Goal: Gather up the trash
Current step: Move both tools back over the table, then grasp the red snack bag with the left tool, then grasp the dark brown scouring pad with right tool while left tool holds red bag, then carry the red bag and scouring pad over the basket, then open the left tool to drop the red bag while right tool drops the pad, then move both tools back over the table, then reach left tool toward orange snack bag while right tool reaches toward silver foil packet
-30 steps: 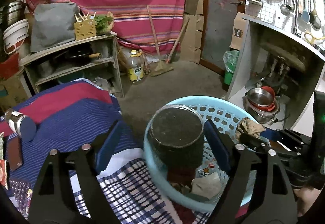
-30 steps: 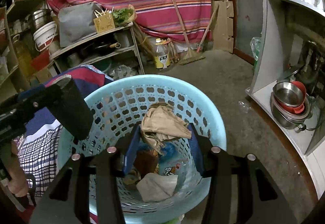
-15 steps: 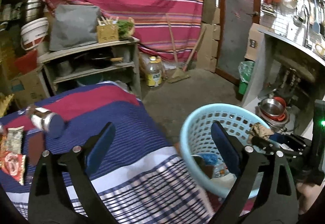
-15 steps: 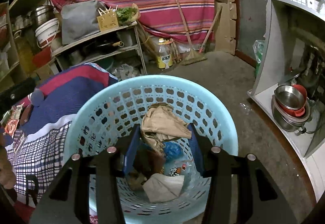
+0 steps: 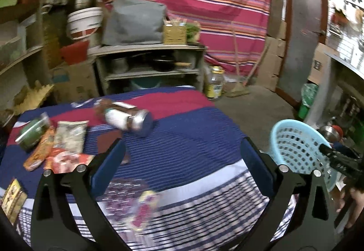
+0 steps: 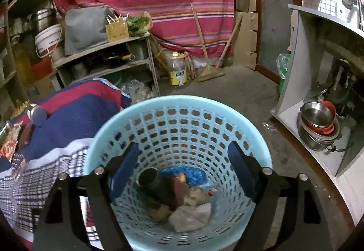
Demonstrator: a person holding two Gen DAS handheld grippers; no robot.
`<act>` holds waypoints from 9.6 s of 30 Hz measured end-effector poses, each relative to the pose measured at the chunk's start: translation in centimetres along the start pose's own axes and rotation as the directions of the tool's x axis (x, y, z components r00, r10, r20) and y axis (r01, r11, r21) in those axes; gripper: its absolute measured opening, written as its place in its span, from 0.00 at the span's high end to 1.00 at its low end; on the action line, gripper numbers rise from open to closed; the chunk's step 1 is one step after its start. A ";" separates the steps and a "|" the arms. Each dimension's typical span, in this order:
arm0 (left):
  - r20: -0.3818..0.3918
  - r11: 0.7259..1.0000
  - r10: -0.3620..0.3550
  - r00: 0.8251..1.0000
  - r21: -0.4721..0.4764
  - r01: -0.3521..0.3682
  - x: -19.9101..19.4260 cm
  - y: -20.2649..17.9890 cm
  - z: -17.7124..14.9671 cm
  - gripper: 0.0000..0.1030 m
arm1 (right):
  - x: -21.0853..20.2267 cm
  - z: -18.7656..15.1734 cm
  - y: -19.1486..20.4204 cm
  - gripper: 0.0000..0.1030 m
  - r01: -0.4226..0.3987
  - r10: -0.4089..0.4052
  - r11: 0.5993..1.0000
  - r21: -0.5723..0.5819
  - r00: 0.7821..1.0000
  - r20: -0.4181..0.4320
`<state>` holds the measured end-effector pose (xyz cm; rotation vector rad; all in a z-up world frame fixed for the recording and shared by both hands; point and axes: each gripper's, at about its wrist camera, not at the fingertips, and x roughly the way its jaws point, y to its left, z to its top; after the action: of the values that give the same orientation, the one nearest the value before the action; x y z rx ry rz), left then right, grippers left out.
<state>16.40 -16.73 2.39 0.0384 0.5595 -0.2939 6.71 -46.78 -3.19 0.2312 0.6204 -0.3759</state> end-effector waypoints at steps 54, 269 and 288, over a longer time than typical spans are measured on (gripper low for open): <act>-0.212 0.959 0.109 0.971 -0.235 -0.159 4.9 21.7 -6.5 0.83 | 0.0 -4.5 27.1 0.14 -0.228 0.210 0.934 -0.275 0.973 -0.095; -0.202 0.942 0.240 0.950 -0.189 -0.278 4.7 29.4 -5.1 0.06 | 2.0 -3.4 36.4 0.12 -0.221 0.202 0.922 -0.317 0.975 -0.092; -0.306 0.955 0.159 0.939 -0.193 -0.225 7.5 30.2 -6.0 0.58 | 3.1 -4.5 40.8 0.12 -0.307 0.261 0.889 -0.339 0.949 -0.175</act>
<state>27.94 10.88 -8.02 -0.0848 0.8703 -0.0294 23.40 -9.16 -4.61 -0.0120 0.7554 0.0424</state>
